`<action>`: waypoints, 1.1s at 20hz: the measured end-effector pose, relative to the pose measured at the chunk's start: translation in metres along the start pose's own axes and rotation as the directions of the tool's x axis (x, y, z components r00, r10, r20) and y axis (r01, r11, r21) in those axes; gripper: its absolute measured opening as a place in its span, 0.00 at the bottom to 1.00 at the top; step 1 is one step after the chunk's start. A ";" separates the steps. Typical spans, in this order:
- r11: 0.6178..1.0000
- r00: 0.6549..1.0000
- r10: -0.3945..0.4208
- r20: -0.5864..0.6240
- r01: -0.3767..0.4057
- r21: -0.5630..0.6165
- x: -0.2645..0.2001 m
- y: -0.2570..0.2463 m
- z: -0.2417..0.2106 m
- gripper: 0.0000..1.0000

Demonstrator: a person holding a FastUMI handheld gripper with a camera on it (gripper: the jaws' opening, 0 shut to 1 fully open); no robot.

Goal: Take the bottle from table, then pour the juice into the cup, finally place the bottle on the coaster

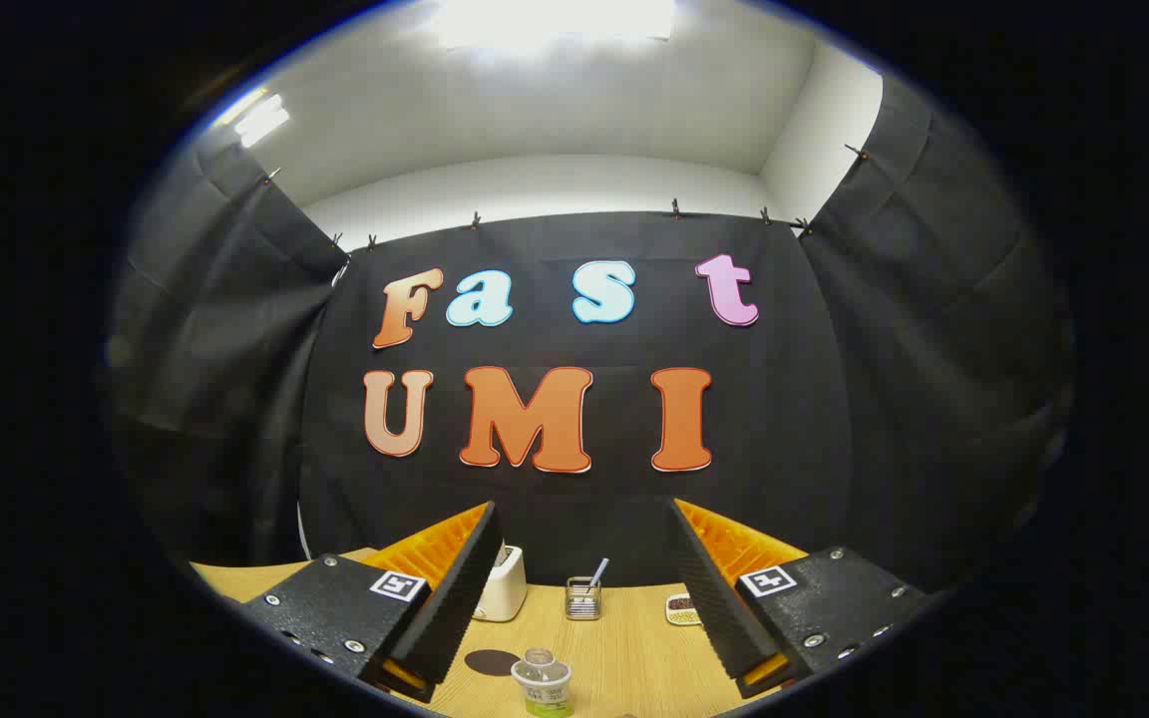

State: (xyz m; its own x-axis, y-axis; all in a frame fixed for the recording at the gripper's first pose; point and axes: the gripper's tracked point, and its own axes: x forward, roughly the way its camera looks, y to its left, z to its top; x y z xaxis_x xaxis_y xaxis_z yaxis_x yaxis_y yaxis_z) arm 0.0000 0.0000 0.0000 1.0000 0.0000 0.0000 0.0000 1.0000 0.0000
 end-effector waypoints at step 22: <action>0.999 0.999 0.029 -0.022 -0.029 0.030 -0.004 0.010 -0.015 0.99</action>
State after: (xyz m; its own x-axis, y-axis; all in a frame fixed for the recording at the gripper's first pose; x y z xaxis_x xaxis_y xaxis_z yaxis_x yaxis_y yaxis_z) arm -0.0037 0.0098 -0.0155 0.9993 0.0293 -0.0220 -0.0287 0.9991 0.0296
